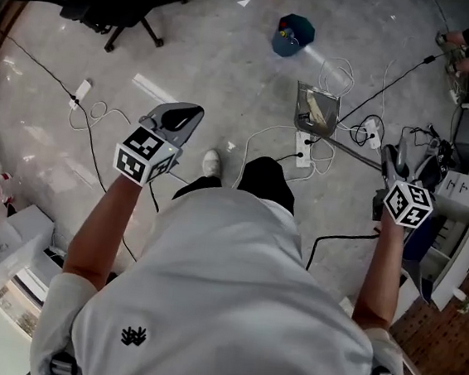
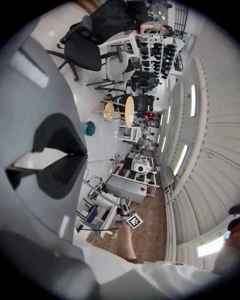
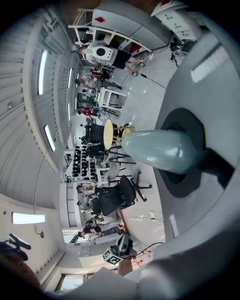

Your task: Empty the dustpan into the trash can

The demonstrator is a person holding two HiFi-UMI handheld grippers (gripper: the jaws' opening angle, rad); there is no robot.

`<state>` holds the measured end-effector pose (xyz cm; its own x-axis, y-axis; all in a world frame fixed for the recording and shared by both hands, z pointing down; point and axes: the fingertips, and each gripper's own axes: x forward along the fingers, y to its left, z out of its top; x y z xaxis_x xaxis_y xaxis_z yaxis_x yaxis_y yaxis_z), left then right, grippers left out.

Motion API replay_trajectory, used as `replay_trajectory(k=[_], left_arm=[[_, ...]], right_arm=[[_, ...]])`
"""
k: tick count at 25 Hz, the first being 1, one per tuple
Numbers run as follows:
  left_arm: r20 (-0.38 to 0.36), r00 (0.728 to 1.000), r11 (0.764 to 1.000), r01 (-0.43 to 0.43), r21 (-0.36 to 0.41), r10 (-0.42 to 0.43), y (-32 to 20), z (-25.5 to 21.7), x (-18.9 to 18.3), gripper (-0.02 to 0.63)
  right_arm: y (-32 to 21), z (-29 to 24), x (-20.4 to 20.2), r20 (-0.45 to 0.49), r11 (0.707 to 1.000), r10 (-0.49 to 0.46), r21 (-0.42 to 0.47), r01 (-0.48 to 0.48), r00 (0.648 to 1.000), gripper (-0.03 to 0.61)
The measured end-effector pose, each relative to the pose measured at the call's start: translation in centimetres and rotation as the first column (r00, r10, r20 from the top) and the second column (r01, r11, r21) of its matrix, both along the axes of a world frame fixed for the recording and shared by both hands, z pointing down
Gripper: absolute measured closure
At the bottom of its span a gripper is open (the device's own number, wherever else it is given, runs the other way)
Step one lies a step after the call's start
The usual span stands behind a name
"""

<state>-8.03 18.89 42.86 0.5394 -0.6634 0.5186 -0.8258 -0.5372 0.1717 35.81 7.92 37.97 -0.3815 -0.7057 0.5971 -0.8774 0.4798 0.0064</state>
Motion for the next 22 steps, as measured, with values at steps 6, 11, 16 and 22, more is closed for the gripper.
replay_trajectory(k=[6, 11, 16, 22], left_arm=[[-0.043, 0.999, 1.000, 0.013, -0.003, -0.013, -5.3, 0.5, -1.3, 0.557], [-0.022, 0.999, 0.997, 0.027, -0.067, -0.028, -10.3, 2.2, -1.9, 0.557], [-0.006, 1.000, 0.998, 0.028, -0.062, -0.028, -16.3, 1.3, -1.1, 0.557], [-0.003, 0.999, 0.998, 0.045, -0.038, -0.045, -22.9, 0.1, -1.7, 0.557]], right_arm=[[-7.8, -0.8, -1.0, 0.003, 0.999, 0.052, 0.004, -0.052, 0.999, 0.554], [-14.8, -0.3, -2.4, -0.030, 1.000, 0.022, 0.015, -0.022, 0.999, 0.554], [-21.9, 0.3, -3.6, -0.089, 0.998, -0.058, 0.023, 0.060, 0.994, 0.553], [-29.2, 0.4, -5.3, -0.124, 0.990, -0.126, 0.045, 0.132, 0.984, 0.554]])
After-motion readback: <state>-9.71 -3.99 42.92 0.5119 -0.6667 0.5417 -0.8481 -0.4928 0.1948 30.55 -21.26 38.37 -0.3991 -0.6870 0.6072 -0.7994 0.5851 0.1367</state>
